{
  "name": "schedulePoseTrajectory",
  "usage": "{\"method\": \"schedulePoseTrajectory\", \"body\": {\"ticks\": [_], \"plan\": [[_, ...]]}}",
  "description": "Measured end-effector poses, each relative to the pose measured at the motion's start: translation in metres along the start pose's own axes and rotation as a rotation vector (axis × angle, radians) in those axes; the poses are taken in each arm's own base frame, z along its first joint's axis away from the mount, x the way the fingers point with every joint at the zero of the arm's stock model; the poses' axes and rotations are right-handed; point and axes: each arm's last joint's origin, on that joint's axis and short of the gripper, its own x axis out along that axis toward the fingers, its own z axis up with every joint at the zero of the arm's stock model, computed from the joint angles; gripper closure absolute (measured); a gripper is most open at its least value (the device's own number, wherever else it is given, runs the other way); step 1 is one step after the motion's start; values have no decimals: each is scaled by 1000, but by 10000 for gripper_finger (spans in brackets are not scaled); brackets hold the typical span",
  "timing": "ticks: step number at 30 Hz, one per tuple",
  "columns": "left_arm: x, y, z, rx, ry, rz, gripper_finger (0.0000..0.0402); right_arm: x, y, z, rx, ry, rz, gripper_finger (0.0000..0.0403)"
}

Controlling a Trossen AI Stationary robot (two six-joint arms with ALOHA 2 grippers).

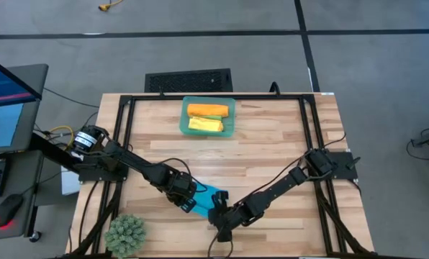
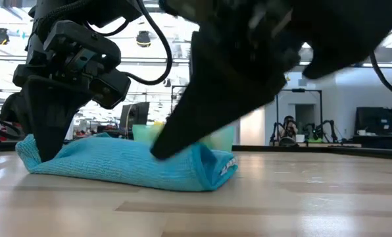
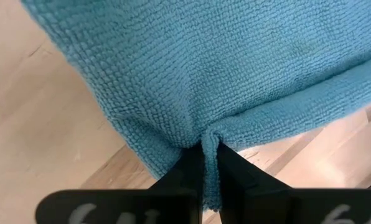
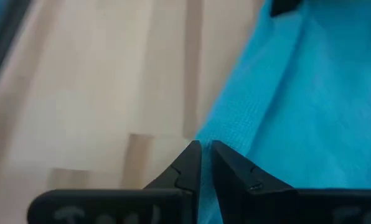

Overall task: Roll microfiber towels into tight, uniform cylinder then place into a basket
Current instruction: Fold the blue towel

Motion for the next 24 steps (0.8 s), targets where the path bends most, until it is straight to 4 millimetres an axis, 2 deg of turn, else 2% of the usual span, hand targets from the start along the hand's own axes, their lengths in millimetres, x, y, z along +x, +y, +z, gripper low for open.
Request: {"method": "schedulePoseTrajectory", "body": {"ticks": [13, 24], "plan": [[0, 0, 1, 47, -26, 5, 389, 3, -14, -2, 69, 49, -69, 343], [0, 0, 1, 145, -66, 20, 354, 3, -15, -6, 107, 89, -84, 343]]}}
